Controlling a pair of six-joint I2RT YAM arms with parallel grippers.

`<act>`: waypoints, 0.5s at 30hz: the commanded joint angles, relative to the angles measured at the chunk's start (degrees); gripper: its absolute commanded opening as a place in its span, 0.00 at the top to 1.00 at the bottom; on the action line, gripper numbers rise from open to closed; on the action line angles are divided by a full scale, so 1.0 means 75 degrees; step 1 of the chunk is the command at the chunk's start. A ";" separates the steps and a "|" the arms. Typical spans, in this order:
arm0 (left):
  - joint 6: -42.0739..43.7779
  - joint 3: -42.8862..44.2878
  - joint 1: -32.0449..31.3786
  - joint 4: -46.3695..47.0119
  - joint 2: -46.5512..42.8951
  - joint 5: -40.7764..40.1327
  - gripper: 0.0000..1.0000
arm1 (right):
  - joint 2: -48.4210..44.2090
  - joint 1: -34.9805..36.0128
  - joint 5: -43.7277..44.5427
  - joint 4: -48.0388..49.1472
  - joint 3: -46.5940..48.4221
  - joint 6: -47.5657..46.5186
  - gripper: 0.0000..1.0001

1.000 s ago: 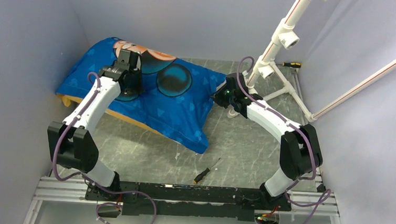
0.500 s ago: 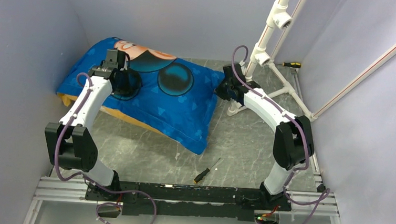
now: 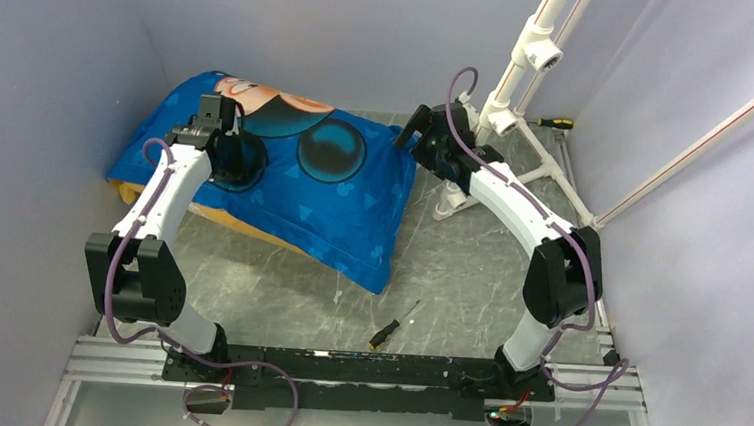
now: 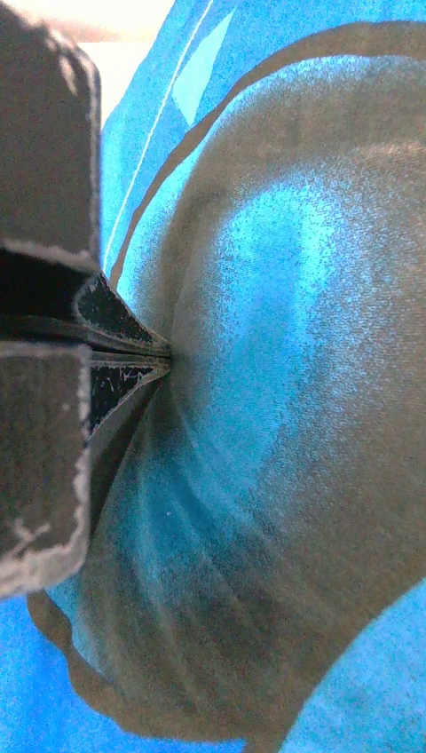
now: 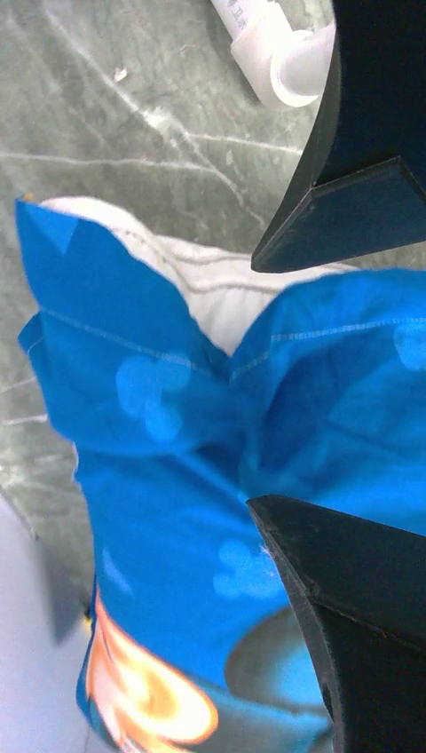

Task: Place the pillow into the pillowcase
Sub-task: Smooth out the pillow at the corner of the board.

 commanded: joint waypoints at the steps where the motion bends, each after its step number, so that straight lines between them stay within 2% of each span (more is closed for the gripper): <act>1: 0.0055 0.0174 0.0077 0.0019 0.0119 0.0291 1.00 | -0.0661 -0.0173 -0.0085 0.0641 0.0581 -0.0214 0.00; 15: 0.0103 0.0221 0.0074 0.0170 -0.0129 0.1333 1.00 | 0.0931 0.0038 -0.1382 0.1025 0.2672 -0.1406 0.00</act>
